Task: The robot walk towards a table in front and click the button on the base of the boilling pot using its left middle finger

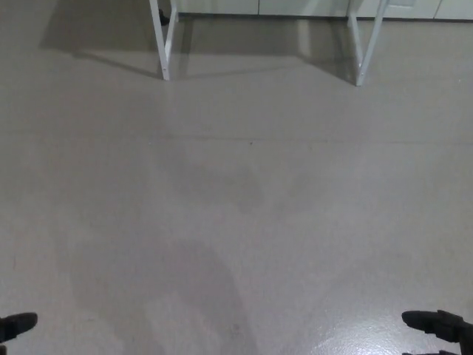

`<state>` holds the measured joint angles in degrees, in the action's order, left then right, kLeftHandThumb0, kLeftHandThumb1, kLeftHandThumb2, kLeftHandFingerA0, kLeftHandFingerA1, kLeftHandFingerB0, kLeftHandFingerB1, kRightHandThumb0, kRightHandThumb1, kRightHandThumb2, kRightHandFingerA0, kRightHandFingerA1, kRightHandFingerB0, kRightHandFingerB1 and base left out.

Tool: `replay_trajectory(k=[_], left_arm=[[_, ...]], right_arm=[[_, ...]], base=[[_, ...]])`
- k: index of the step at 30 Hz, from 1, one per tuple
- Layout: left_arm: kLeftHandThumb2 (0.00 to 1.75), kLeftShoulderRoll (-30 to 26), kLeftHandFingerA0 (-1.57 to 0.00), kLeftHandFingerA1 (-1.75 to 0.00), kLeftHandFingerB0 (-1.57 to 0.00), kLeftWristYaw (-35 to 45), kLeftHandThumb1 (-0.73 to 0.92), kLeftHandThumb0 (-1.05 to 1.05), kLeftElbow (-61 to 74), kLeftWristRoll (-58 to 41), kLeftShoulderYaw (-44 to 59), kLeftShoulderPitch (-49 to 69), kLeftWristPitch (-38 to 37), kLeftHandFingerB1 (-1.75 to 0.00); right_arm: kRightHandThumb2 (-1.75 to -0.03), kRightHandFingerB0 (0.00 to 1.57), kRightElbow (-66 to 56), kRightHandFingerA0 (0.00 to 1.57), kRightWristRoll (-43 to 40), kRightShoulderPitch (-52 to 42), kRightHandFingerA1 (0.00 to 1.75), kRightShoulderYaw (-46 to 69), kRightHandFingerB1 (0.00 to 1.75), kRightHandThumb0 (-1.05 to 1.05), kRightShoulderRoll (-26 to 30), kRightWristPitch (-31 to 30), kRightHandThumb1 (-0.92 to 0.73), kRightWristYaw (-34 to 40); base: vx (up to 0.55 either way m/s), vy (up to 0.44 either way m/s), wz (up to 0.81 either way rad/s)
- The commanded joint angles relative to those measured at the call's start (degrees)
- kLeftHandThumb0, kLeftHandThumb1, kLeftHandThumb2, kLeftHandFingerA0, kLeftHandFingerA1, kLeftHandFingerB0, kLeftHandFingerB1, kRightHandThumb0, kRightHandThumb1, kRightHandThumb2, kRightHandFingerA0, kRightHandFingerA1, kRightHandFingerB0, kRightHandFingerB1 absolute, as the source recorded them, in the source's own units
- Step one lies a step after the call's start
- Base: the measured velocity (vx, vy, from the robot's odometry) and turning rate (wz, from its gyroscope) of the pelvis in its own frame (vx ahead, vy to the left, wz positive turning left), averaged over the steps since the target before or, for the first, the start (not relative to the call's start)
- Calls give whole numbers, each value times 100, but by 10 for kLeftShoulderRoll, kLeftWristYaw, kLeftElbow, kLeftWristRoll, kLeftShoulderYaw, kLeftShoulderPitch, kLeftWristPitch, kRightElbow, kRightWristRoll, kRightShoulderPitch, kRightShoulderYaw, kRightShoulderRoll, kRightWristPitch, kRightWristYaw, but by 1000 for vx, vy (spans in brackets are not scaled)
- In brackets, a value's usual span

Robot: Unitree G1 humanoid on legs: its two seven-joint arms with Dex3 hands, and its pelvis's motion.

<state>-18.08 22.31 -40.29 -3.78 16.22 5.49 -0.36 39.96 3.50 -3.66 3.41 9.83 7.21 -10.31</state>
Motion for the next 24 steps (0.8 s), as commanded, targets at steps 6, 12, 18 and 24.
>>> replay_trajectory(k=[6, 12, 18, 24], left_arm=[[55, -6, -47, -42, -50, 32, 49, -11, 0, -31, 1, 24, -12, -37], [57, -1, -48, -42, -49, 31, 50, -15, 2, -21, -16, 56, -26, -37], [58, 1, -48, -45, -51, 33, 47, -18, -13, -29, -17, 64, -41, -39], [57, 2, -50, -43, -51, 32, 48, -16, -3, -18, -30, 95, -56, -38]], right_arm=[[-55, 45, -5, 65, -18, -26, 52, 3, 44, -14, 12, 20, -54, -23], [-55, 46, 2, 67, -7, -56, 52, -3, 43, -14, 25, 37, -53, -18], [-55, 47, 13, 67, 1, -69, 52, -14, 43, -14, 28, 51, -53, -19], [-55, 46, 1, 65, 2, -99, 52, -22, 43, -15, 37, 56, -54, -23]], base=[[0, 0, 0], [0, 0, 0], [0, 0, 0], [0, 0, 0]])
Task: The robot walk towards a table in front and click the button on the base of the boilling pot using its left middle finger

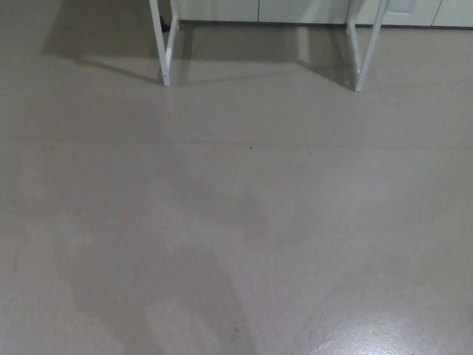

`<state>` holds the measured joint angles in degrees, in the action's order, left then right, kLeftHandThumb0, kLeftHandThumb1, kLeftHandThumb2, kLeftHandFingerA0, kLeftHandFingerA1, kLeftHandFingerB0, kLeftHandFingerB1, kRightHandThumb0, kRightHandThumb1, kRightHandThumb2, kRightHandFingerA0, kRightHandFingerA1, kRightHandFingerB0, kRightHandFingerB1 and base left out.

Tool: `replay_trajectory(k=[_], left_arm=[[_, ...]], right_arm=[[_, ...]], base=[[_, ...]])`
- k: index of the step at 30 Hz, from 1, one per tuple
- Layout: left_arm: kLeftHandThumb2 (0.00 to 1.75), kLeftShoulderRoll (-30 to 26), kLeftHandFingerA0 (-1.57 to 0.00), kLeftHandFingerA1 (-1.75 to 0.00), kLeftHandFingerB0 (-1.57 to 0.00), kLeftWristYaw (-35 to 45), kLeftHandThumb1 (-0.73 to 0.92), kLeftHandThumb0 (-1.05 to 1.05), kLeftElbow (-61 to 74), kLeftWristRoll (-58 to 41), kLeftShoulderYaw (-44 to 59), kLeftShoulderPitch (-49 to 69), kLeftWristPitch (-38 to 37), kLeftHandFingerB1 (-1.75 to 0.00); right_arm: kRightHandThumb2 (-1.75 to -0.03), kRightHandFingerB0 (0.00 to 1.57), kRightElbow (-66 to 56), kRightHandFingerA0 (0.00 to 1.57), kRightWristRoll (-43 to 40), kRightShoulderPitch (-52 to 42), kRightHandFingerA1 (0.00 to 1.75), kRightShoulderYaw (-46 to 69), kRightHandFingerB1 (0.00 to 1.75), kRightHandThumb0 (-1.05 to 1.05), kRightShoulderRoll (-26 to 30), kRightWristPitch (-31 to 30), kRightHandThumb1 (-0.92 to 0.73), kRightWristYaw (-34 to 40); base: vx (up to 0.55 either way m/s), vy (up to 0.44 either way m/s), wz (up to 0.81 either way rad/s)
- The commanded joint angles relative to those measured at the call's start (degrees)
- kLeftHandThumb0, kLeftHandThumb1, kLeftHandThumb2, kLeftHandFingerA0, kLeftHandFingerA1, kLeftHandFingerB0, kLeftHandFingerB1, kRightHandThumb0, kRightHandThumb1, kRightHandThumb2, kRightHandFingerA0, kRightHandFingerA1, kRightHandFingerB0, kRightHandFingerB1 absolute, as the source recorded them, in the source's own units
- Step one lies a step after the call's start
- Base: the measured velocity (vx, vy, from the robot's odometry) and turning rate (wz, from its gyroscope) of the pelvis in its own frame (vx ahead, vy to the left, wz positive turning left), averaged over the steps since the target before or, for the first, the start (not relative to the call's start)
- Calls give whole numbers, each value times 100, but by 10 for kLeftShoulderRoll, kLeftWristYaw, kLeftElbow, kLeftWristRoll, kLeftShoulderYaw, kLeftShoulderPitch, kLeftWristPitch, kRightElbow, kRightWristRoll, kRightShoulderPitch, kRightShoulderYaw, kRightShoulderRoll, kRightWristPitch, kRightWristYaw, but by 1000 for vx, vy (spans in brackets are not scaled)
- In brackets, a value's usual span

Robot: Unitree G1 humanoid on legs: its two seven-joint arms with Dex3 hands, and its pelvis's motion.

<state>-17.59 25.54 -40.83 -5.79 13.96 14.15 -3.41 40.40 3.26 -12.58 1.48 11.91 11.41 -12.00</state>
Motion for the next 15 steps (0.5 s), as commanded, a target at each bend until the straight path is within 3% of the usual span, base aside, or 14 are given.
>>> replay_trajectory(k=[1, 12, 15], left_arm=[[57, -2, -50, -43, -51, -3, 48, -16, 0, 3, -10, 5, -30, -38], [57, 2, -48, -44, -49, 3, 49, -16, -10, -8, -11, 8, -43, -38], [57, 0, -48, -43, -50, -5, 49, -17, -6, -4, -13, 8, -36, -38]], right_arm=[[-55, 46, -2, 65, 3, -5, 52, -2, 43, -15, 18, 14, -54, -8], [-55, 46, -10, 65, 13, -4, 52, -17, 44, -15, 32, 18, -54, -12], [-55, 45, -5, 66, 17, 0, 52, -21, 43, -15, 35, 23, -55, -11]], base=[[0, 0, 0], [8, -13, 1], [-158, -67, 33]])
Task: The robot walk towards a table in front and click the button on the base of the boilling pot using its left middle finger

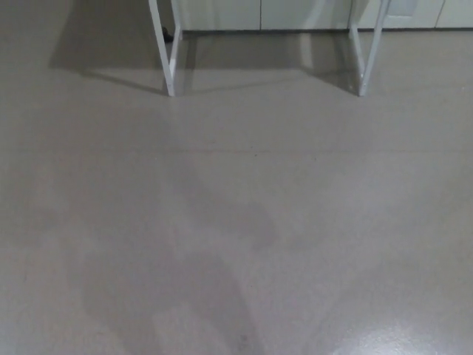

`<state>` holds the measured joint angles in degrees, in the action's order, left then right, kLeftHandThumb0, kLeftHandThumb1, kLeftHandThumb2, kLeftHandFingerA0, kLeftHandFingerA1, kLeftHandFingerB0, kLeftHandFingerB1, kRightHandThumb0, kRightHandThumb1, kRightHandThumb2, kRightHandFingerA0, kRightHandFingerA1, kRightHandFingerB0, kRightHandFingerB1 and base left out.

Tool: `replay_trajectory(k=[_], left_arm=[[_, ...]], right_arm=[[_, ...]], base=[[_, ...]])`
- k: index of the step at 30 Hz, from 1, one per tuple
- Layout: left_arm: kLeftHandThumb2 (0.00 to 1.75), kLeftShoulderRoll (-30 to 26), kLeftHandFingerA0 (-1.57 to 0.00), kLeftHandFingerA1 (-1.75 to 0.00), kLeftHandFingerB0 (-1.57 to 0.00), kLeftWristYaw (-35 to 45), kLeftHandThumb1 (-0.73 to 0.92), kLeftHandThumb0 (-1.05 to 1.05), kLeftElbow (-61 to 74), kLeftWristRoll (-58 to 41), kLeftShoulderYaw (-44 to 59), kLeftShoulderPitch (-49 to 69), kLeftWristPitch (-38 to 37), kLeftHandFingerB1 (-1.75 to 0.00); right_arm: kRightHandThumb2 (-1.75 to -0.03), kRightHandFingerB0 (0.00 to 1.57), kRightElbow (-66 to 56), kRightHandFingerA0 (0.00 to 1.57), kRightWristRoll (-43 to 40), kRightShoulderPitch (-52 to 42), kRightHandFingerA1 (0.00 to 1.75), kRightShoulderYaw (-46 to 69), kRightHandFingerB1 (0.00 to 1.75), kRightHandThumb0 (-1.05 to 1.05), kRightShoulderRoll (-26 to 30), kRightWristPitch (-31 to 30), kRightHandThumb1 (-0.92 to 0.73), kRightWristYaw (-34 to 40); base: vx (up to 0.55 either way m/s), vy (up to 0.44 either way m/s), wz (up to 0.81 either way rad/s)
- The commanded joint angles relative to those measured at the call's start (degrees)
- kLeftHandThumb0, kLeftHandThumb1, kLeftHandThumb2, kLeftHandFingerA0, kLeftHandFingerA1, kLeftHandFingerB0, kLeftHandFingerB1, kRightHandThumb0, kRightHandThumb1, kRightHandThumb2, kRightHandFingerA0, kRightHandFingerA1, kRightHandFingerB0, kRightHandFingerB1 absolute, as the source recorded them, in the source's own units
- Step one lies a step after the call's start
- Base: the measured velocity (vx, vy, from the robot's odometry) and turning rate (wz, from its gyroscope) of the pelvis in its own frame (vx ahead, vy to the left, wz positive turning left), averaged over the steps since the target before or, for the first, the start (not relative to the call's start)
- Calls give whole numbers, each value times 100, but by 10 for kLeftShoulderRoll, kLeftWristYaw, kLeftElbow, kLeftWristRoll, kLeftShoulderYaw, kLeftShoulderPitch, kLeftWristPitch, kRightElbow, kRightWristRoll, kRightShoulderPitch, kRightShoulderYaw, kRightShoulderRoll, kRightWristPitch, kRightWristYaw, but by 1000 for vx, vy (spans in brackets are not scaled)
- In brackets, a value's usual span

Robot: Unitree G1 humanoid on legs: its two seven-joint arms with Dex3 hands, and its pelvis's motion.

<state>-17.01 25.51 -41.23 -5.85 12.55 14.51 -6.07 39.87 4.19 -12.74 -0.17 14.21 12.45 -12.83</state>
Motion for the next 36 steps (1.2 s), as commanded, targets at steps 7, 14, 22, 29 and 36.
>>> replay_trajectory(k=[7, 14, 22, 29, 36], left_arm=[[56, -4, -49, -43, -51, 3, 48, -14, -16, -11, 5, 1, -16, -38], [58, -9, -51, -45, -51, 1, 46, -18, -16, -5, 8, 1, -22, -39], [58, -8, -52, -44, -52, -10, 47, -20, -27, 5, -5, -18, -35, -40], [57, 6, -52, -45, -54, -7, 48, -14, -20, -8, -1, 23, -39, -39], [57, -2, -56, -46, -56, -11, 46, -16, -14, -1, -2, 17, -41, -41]], right_arm=[[-55, 45, 1, 65, 6, 1, 51, -8, 43, -15, 14, 8, -55, -2], [-56, 45, 1, 65, 10, 12, 52, -20, 43, -16, 15, 10, -56, -7], [-56, 45, 15, 64, 9, 35, 52, -15, 43, -14, 22, 7, -56, -9], [-56, 47, 9, 63, 18, 7, 51, -26, 43, -15, 32, 13, -56, -13], [-56, 47, 28, 64, 27, 23, 51, -37, 43, -16, 31, 25, -57, -8]], base=[[34, 104, -6], [208, 246, -17], [165, -62, 9], [170, -264, 18], [184, -56, -6]])
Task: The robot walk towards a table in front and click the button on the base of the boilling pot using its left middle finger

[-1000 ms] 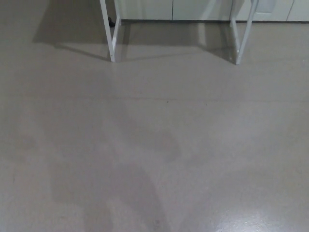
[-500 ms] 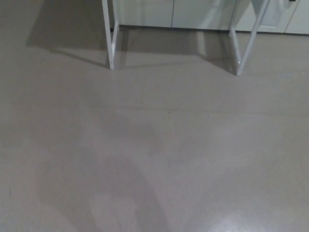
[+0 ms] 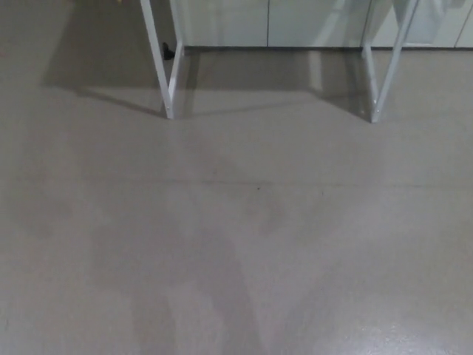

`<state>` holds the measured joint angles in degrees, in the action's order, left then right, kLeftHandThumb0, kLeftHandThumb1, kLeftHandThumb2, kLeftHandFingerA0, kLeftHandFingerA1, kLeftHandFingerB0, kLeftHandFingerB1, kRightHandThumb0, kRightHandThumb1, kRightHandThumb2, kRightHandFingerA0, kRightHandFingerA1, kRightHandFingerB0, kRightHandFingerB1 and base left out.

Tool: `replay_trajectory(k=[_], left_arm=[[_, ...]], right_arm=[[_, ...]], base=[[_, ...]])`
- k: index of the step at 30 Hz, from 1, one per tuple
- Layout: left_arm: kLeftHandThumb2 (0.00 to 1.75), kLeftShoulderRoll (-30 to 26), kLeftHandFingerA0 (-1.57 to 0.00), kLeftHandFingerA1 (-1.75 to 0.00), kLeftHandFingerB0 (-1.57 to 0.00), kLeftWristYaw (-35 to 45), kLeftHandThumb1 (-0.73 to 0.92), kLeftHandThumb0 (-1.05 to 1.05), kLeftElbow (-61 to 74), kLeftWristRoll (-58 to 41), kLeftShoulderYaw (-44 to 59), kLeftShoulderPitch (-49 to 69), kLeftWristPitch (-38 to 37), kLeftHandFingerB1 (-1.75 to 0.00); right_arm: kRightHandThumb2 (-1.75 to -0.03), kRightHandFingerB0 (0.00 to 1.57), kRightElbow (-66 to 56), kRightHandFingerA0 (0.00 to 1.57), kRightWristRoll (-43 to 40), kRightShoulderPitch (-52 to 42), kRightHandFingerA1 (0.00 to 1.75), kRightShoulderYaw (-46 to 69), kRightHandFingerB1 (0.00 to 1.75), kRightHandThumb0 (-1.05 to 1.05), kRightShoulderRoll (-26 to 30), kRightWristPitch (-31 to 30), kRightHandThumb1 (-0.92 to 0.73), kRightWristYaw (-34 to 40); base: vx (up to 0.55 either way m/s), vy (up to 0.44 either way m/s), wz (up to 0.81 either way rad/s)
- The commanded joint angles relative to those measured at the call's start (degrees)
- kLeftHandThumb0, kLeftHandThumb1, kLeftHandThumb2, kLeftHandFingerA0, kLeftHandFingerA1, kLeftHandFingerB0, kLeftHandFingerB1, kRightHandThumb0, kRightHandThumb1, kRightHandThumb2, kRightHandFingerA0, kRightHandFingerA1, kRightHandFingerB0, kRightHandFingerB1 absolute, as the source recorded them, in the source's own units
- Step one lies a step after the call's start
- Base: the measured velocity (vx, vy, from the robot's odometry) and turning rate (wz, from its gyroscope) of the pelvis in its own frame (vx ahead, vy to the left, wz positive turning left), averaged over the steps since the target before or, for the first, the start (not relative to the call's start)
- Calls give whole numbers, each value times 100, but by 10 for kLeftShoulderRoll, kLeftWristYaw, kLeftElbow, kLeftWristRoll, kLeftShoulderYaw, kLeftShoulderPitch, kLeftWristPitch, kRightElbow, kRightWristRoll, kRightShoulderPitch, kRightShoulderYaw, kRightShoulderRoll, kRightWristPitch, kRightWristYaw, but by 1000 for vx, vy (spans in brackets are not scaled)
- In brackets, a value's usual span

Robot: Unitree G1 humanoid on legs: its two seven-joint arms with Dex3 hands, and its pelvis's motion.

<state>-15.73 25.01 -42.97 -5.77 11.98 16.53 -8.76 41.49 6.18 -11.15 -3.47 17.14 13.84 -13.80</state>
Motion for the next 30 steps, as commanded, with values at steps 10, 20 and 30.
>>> replay_trajectory(k=[10, 20, 30], left_arm=[[54, -20, -59, -44, -56, -1, 48, -14, -3, 0, -1, -16, -13, -39], [57, -22, -59, -47, -55, 1, 46, -17, -9, -6, -1, -27, -2, -41], [54, -19, -62, -46, -58, 10, 47, -9, -10, -14, 4, -11, -1, -41]], right_arm=[[-56, 48, 17, 62, 11, 15, 50, -10, 43, -15, 3, 13, -58, 1], [-57, 49, 15, 61, 23, 23, 49, -22, 44, -17, 10, 7, -59, -2], [-57, 53, 24, 64, 34, 11, 48, -35, 44, -20, 15, 17, -59, 2]], base=[[256, 140, -5], [207, -74, 11], [266, -78, 7]])
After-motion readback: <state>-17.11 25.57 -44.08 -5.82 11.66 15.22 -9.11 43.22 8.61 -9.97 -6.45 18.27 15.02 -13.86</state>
